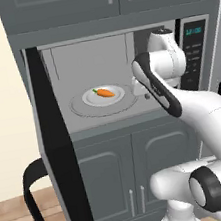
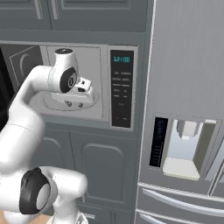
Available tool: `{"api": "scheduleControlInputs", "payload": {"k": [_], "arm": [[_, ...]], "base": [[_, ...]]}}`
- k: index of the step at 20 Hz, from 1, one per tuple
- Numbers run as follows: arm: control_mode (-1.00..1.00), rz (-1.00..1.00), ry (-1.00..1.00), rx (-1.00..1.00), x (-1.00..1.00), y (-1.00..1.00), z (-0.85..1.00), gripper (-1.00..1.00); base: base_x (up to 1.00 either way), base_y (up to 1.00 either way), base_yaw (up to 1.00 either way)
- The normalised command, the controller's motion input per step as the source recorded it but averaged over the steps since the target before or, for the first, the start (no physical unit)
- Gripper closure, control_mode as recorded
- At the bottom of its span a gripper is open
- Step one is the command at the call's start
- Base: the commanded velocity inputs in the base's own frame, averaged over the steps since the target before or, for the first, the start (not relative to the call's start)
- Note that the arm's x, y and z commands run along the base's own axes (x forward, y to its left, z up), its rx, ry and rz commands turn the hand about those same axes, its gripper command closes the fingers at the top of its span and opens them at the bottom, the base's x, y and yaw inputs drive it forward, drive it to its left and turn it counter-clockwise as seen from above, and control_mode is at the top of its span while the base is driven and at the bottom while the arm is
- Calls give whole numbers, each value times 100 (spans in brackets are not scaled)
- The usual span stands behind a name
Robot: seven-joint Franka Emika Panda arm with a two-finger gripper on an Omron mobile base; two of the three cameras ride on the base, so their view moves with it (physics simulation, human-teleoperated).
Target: Pick the carrot from the microwave and place it on plate located on the counter.
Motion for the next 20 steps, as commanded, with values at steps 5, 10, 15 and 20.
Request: {"api": "scheduleControlInputs", "payload": {"k": [5, 10, 15, 20], "arm": [[-100, 1, -23, 0, -45, 9, -1, -100], [-100, 12, -45, 0, -40, 67, 6, -100], [-100, 16, -35, 2, 2, 66, 19, -100], [-100, 5, -17, 3, 48, 18, 10, -100]], "base": [[0, 0, 0], [0, 0, 0], [0, 0, 0], [0, 0, 0]]}}
